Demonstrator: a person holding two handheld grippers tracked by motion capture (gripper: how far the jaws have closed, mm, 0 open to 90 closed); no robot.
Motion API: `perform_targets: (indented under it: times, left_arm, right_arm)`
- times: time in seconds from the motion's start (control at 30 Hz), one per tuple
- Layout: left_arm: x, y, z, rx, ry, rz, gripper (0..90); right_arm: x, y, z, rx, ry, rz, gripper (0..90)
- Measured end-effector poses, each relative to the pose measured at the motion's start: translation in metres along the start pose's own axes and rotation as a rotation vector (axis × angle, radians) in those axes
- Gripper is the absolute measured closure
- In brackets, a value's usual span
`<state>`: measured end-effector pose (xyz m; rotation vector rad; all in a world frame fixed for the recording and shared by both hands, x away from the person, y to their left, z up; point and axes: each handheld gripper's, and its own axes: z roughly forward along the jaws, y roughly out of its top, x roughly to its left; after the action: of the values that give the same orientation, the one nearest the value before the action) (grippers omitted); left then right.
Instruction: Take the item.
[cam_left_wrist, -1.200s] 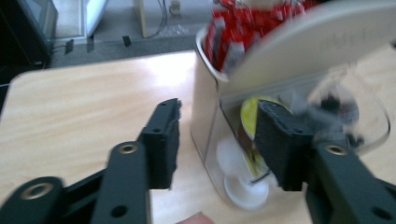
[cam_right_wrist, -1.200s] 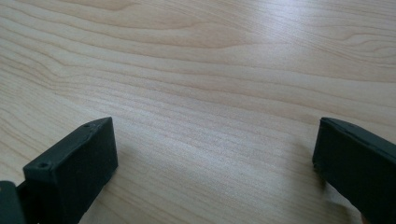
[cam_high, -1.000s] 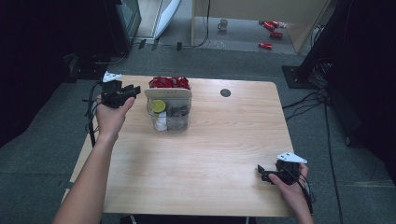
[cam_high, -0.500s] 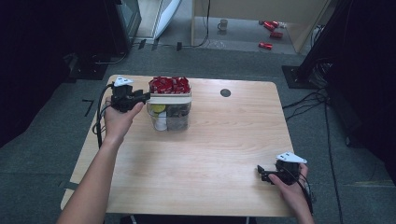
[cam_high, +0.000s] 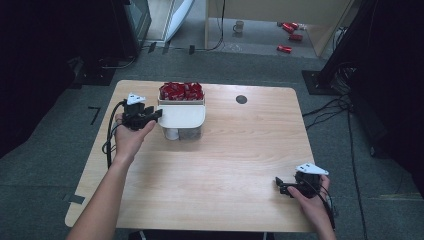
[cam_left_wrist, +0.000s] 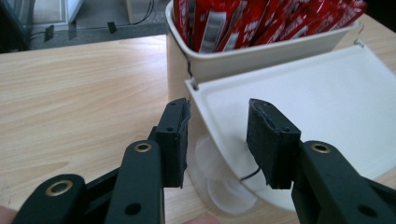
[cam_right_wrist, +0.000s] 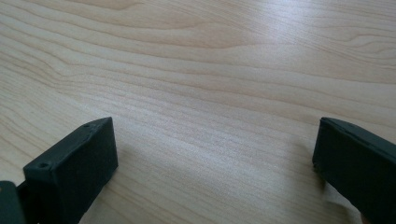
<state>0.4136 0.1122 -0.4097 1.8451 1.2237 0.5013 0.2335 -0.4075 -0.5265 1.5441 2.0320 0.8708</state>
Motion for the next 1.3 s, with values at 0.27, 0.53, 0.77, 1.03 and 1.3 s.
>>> perform_targets:
  times: [0.27,0.53,0.77,1.03,1.3]
  left_arm:
    - [-0.007,0.023,0.005,-0.019,0.033,0.030,68.8]
    - [-0.013,0.044,0.017,-0.009,0.031,0.054,65.5]
    - [-0.016,0.049,0.030,0.027,0.028,0.056,69.1]
    - [-0.012,0.051,0.031,0.037,0.011,0.039,89.5]
    - [-0.007,0.058,0.012,-0.025,0.024,0.039,90.0]
  right_arm:
    - [0.000,0.000,0.000,0.000,0.000,0.000,0.0]
    - [0.000,0.000,0.000,0.000,0.000,0.000,0.0]
    - [0.000,0.000,0.000,0.000,0.001,-0.001,0.0]
    - [0.000,0.000,0.000,-0.001,0.002,-0.002,0.0]
    - [0.000,0.000,0.000,-0.001,0.002,-0.003,0.0]
